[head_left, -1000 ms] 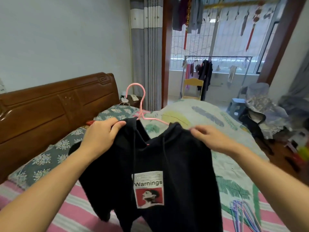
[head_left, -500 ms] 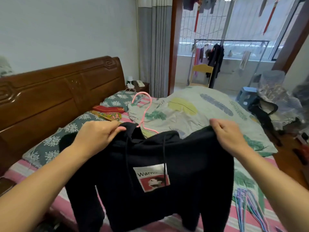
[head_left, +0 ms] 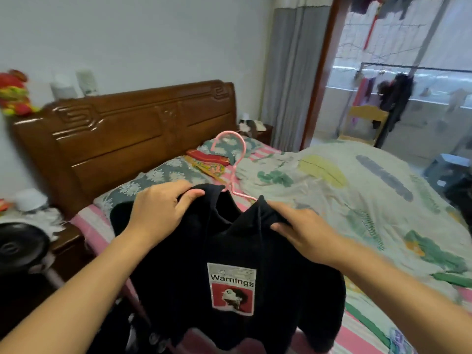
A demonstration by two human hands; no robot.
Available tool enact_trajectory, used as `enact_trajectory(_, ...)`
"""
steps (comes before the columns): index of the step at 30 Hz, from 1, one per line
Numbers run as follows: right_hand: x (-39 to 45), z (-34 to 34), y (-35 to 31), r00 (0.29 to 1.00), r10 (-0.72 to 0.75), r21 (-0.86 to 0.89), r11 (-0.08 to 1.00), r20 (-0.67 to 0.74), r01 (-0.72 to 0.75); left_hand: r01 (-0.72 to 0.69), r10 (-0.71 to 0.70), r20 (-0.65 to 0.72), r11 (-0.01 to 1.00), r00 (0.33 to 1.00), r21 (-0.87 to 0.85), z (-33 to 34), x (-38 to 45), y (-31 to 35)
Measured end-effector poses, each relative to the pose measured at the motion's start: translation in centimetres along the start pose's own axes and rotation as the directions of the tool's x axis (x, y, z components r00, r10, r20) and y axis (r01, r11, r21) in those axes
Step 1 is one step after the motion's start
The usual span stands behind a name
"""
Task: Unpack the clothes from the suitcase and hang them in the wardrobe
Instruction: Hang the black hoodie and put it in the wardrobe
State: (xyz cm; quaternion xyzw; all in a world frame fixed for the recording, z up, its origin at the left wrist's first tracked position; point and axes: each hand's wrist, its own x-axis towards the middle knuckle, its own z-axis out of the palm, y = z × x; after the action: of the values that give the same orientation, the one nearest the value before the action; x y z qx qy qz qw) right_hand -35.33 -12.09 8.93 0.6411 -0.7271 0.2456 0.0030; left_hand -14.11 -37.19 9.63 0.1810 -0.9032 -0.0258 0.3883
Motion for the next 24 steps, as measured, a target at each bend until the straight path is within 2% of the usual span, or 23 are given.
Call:
enact_trajectory(2,0.1,0.1,-0.9,0.983,-0.097,0.224,0.973,0.154,0.061,0.077,-0.073,-0.054,0.993,0.996,0.087,-2.0,-2.5,-0.3)
enact_trajectory(4,0.0,-0.1,-1.8,0.937,-0.200,0.365,0.927,0.288,0.086,0.165,-0.148,-0.103,0.968,0.984,0.191,-4.4,-5.2,-0.4)
enact_trajectory(6,0.0,-0.5,-3.0,0.855,-0.287,0.455,0.888,0.431,0.069,0.248,-0.221,-0.119,0.916,0.968,0.315,-7.0,-7.6,0.4)
enact_trajectory(8,0.1,-0.8,-4.6,0.737,-0.368,0.609,0.789,0.567,-0.074,0.318,-0.280,-0.152,0.862,0.948,0.395,-10.0,-10.0,1.7)
enact_trajectory(10,0.2,-0.5,-6.1,0.625,-0.484,0.741,0.627,0.613,-0.241,0.397,-0.339,-0.208,0.814,0.917,0.425,-13.4,-12.6,3.4)
enact_trajectory(11,0.3,-0.1,-6.8,0.576,-0.541,0.770,0.574,0.612,-0.279,0.434,-0.360,-0.244,0.785,0.900,0.442,-15.1,-14.1,4.4)
enact_trajectory(14,-0.4,1.6,-10.0,0.449,-0.679,0.813,0.514,0.581,-0.274,0.511,-0.390,-0.331,0.675,0.859,0.531,-19.9,-19.4,7.9)
enact_trajectory(16,-1.7,3.2,-13.5,0.431,-0.719,0.827,0.547,0.545,-0.133,0.576,-0.468,-0.342,0.585,0.815,0.571,-23.1,-23.4,9.8)
enact_trajectory(18,-2.9,5.1,-18.1,0.446,-0.758,0.803,0.581,0.476,0.130,0.669,-0.571,-0.372,0.499,0.732,0.550,-26.4,-27.8,11.2)
enact_trajectory(19,-3.5,5.9,-20.6,0.430,-0.788,0.787,0.569,0.440,0.238,0.718,-0.609,-0.403,0.459,0.683,0.523,-28.1,-30.1,11.9)
enact_trajectory(22,-4.7,7.5,-27.6,0.285,-0.867,0.785,0.493,0.408,0.376,0.814,-0.652,-0.511,0.318,0.560,0.486,-32.9,-36.1,14.5)
enact_trajectory(24,-5.2,8.7,-31.7,0.165,-0.907,0.798,0.420,0.388,0.432,0.834,-0.624,-0.588,0.204,0.515,0.513,-35.8,-39.2,16.5)
